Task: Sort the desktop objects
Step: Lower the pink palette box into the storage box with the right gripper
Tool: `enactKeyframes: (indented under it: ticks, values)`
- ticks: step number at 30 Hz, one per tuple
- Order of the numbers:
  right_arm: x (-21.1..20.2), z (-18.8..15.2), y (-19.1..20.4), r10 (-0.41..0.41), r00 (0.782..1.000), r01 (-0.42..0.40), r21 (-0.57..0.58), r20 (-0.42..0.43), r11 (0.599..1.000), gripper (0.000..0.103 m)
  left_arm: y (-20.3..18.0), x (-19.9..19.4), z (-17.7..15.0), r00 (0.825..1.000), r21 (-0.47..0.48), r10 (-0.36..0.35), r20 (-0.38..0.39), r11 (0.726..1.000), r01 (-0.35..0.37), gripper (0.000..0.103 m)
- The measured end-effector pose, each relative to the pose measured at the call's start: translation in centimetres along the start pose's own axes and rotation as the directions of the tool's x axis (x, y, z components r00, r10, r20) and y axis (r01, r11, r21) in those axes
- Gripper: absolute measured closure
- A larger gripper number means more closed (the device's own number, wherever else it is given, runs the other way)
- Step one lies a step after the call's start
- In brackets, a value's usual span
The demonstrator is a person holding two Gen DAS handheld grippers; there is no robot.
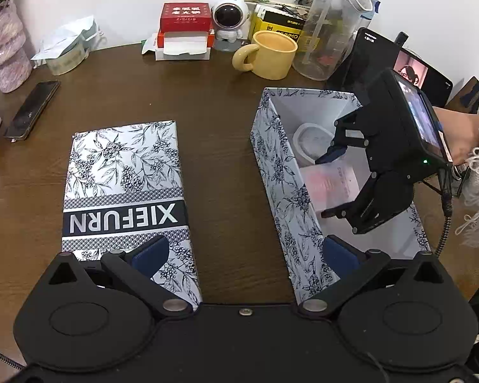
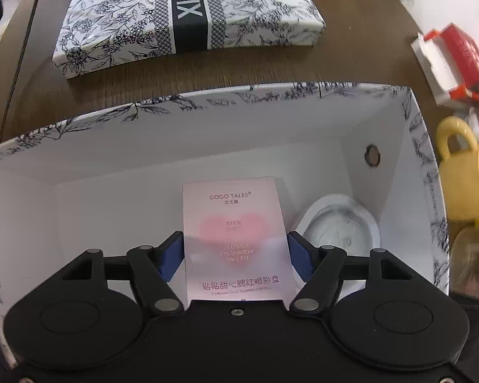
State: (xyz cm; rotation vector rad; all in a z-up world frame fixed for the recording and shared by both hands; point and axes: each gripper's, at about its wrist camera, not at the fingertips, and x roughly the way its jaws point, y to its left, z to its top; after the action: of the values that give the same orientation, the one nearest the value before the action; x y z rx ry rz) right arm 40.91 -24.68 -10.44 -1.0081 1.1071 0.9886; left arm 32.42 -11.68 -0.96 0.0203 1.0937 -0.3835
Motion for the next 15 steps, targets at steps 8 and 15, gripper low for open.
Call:
enactKeyframes:
  ticks: [8, 15]
  values:
    - [0.1, 0.3, 0.2, -0.003, 1.000, 0.003, -0.018, -0.001, 1.000, 0.033, 0.0, 0.0, -0.3, 1.000, -0.002, 0.001, -0.008, 1.000, -0.001, 0.000]
    - [-1.0, 0.1, 0.3, -0.079, 0.997, 0.079, -0.020, 0.020, 0.997, 0.027, -0.2, -0.3, -0.6, 1.000, 0.003, 0.005, -0.005, 1.000, -0.005, 0.000]
